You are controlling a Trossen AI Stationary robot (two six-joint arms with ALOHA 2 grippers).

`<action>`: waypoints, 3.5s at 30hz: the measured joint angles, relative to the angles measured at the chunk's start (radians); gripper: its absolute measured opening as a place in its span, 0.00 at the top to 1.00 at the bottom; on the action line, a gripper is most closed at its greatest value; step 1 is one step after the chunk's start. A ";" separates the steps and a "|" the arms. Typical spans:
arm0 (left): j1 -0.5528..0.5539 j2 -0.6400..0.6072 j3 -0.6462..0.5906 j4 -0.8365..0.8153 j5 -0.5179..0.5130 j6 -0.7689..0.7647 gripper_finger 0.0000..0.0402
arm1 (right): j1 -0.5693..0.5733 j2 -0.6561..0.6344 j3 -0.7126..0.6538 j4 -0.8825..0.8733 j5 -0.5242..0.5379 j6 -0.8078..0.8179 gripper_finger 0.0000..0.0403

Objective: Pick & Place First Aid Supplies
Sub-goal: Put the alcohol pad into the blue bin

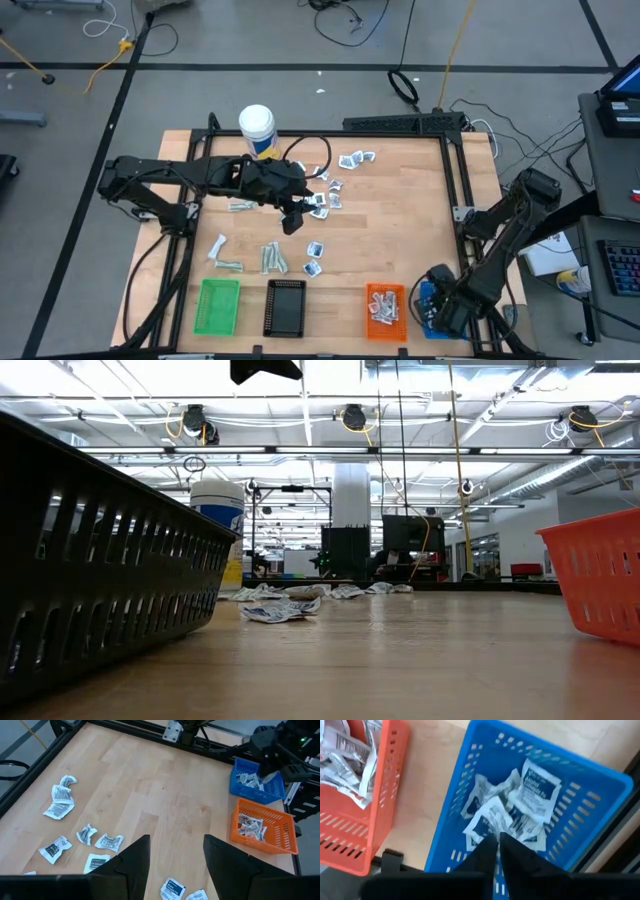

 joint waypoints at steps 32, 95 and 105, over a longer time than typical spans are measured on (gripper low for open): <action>0.000 0.000 0.000 -0.112 0.167 0.027 0.54 | -0.440 -0.385 0.000 0.509 0.763 -1.467 0.40; -0.092 0.604 -0.006 -0.127 0.128 0.169 0.99 | -0.567 -0.508 0.000 1.158 0.763 -2.300 0.40; -0.030 0.317 -0.048 -0.023 0.118 0.168 0.99 | -0.665 -0.502 0.000 1.157 0.764 -2.242 0.40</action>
